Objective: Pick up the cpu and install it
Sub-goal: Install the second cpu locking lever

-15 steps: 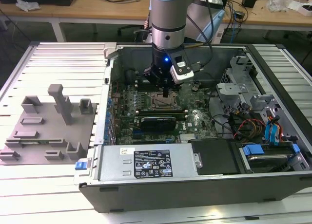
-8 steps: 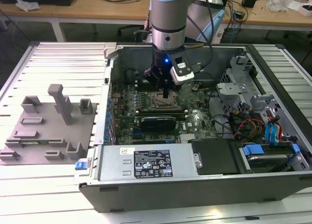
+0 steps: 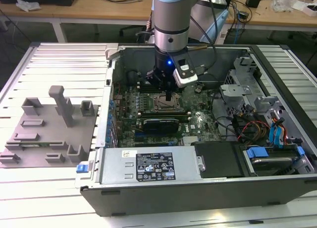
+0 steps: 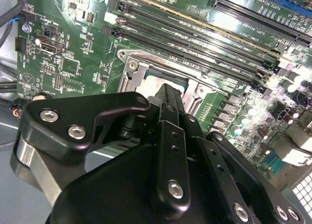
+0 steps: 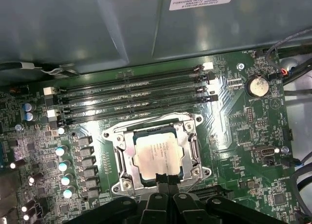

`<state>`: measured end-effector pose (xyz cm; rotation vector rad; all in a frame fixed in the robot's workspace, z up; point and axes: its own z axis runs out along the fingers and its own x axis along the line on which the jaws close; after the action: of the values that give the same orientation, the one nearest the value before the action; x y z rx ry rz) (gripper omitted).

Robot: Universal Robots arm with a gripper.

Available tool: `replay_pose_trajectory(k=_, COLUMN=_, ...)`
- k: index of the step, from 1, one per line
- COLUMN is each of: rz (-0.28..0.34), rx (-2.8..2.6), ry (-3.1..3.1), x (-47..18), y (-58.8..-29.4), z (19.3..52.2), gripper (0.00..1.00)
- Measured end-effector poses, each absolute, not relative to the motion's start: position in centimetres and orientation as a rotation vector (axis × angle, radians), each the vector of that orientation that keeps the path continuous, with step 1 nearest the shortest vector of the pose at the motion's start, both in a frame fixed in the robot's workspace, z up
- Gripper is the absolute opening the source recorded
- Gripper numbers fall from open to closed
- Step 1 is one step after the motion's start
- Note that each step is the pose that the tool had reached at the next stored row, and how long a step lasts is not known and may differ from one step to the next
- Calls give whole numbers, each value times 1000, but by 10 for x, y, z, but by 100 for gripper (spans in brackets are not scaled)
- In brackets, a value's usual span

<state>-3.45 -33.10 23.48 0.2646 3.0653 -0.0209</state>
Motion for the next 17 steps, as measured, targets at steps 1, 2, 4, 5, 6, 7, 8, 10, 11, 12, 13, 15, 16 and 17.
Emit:
replay_pose_trajectory(k=1, rz=-21, rx=265, ry=3065, x=-34, y=-331, z=235, gripper=11)
replay_pose_trajectory(k=2, rz=-21, rx=264, ry=3065, x=-34, y=-332, z=235, gripper=11)
replay_pose_trajectory(k=4, rz=-21, rx=265, ry=3065, x=-34, y=-333, z=235, gripper=11)
replay_pose_trajectory(k=5, rz=-21, rx=265, ry=3065, x=-34, y=-334, z=235, gripper=11)
replay_pose_trajectory(k=6, rz=-21, rx=265, ry=3065, x=-34, y=-335, z=235, gripper=11)
replay_pose_trajectory(k=7, rz=-21, rx=265, ry=3065, x=-34, y=-336, z=235, gripper=11)
replay_pose_trajectory(k=8, rz=-21, rx=264, ry=3065, x=-34, y=-338, z=235, gripper=11)
replay_pose_trajectory(k=10, rz=-21, rx=265, ry=3065, x=-34, y=-340, z=235, gripper=11)
replay_pose_trajectory(k=11, rz=-21, rx=265, ry=3065, x=-34, y=-343, z=235, gripper=11)
replay_pose_trajectory(k=12, rz=-21, rx=265, ry=3065, x=-34, y=-345, z=235, gripper=11)
replay_pose_trajectory(k=13, rz=-21, rx=265, ry=3065, x=-34, y=-348, z=235, gripper=11)
replay_pose_trajectory(k=15, rz=-21, rx=265, ry=3065, x=-34, y=-352, z=235, gripper=11)
replay_pose_trajectory(k=16, rz=-21, rx=264, ry=3065, x=-34, y=-353, z=235, gripper=11)
replay_pose_trajectory(k=17, rz=-21, rx=263, ry=3065, x=-35, y=-354, z=235, gripper=11)
